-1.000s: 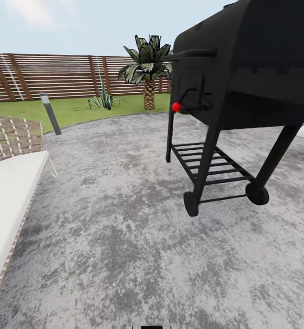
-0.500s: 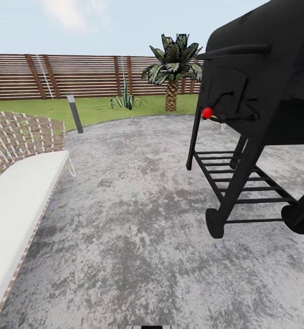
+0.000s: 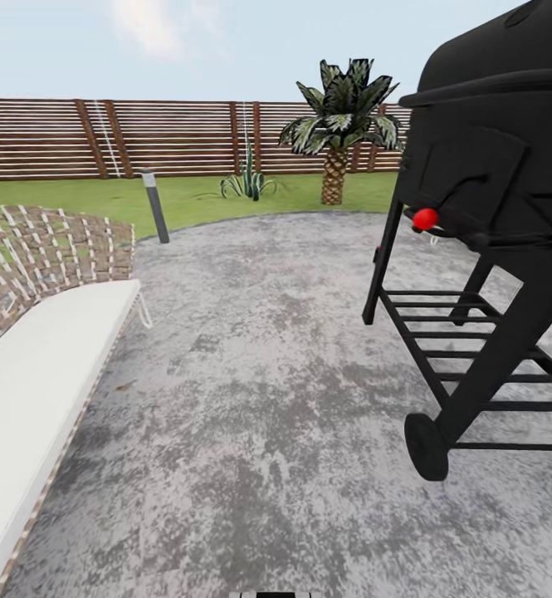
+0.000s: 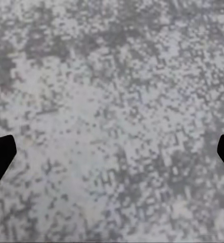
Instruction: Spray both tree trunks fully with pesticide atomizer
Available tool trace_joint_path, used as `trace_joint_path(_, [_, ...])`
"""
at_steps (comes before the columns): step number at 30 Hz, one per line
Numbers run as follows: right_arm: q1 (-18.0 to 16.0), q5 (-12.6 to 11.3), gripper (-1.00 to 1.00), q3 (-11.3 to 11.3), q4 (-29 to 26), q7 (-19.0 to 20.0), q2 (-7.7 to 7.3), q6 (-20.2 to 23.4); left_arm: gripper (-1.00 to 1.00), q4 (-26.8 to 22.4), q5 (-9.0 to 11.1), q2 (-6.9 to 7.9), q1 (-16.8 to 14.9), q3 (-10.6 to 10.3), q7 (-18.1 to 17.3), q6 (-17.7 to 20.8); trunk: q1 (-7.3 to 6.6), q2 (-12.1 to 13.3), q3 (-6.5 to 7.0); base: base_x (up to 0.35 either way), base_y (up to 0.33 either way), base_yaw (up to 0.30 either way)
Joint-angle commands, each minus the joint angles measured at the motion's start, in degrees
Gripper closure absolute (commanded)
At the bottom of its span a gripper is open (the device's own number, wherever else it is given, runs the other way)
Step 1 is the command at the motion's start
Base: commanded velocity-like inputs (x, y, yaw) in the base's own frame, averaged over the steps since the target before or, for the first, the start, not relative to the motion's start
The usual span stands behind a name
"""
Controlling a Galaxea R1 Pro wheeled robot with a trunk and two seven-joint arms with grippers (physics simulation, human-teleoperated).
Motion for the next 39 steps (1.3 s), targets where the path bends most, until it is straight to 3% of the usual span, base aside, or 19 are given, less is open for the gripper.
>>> trace_joint_path(1, [0.0, 0.0, -1.0, 0.0, 0.0, 0.0, -0.01, -0.2, -1.0, 0.0, 0.0, -0.01, 0.0, 0.1, 0.1, -0.2, 0.03, 0.0, -0.04, 0.339, 0.002, 0.003])
trace_joint_path(29, [0.0, 0.0, -1.0, -0.1, 0.0, 0.0, -0.16, -0.2, -1.0, 0.0, 0.0, 0.01, 0.0, 0.1, 0.1, -0.2, 0.03, 0.0, -0.04, 0.34, 0.0, 0.002])
trace_joint_path(39, [0.0, 0.0, -1.0, -0.1, 0.0, 0.0, -0.09, -0.2, -1.0, 0.0, 0.0, 0.02, 0.0, 0.1, 0.1, -0.2, 0.03, 0.0, -0.04, 0.34, 0.0, 0.206])
